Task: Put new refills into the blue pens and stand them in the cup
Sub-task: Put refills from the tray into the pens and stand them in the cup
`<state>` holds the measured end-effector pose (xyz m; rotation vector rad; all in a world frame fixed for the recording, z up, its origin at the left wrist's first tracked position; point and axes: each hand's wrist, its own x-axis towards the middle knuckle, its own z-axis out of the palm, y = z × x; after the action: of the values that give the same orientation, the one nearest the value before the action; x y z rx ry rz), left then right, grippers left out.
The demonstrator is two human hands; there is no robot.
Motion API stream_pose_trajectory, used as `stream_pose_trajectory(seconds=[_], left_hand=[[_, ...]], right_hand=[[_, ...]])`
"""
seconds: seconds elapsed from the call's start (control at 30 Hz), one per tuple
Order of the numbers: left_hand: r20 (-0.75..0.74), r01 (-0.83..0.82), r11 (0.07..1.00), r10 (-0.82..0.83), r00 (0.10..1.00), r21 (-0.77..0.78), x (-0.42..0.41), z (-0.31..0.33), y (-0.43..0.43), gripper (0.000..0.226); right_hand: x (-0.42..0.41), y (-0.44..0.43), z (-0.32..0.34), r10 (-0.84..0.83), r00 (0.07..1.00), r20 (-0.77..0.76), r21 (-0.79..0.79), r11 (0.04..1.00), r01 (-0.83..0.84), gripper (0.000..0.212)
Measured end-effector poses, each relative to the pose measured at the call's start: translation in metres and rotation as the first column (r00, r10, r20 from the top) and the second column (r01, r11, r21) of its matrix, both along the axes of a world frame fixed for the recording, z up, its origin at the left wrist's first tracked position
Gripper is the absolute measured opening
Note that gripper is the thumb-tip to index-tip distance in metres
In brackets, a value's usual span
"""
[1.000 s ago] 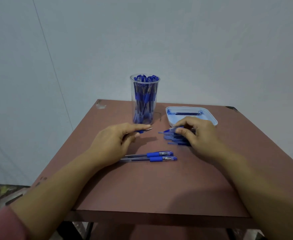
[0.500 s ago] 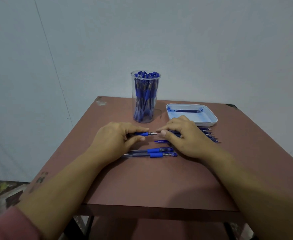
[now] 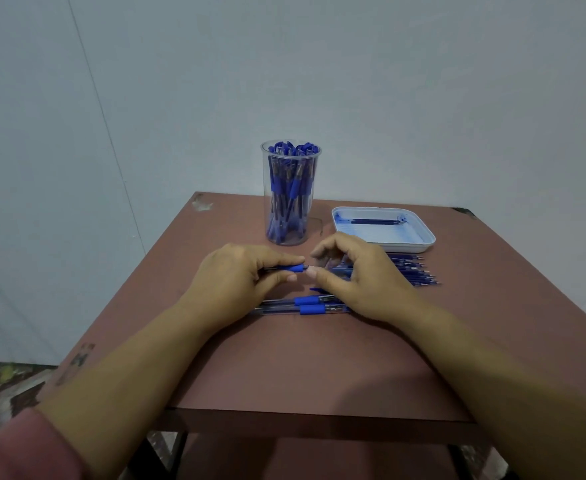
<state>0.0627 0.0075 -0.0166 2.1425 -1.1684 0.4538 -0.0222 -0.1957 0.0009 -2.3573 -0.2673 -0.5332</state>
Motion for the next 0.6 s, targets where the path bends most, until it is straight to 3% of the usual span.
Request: stream_pose_trajectory(seconds=[0.17, 0.23, 0.6], left_hand=[[0.021, -0.010, 1.000, 0.010, 1.000, 0.022, 0.0041, -0.0007, 0.0004, 0.027], [0.024, -0.012, 1.000, 0.012, 1.000, 0.023, 0.0052, -0.0002, 0.0003, 0.026], [0.062, 0.009, 1.000, -0.008, 0.998, -0.013, 0.0038, 0.0026, 0.0000, 0.028]], right_hand=[[0.0055, -0.0007, -0.0021, -0.017, 0.999, 0.047, -0.114, 0.993, 0.022, 0.017], [0.0048, -0.0001, -0.0016, 0.012, 0.999, 0.049, -0.092, 0.996, -0.007, 0.006], [0.0035, -0.0009, 0.0001, 0.014, 0.996, 0.091, -0.107, 0.994, -0.004, 0.010]])
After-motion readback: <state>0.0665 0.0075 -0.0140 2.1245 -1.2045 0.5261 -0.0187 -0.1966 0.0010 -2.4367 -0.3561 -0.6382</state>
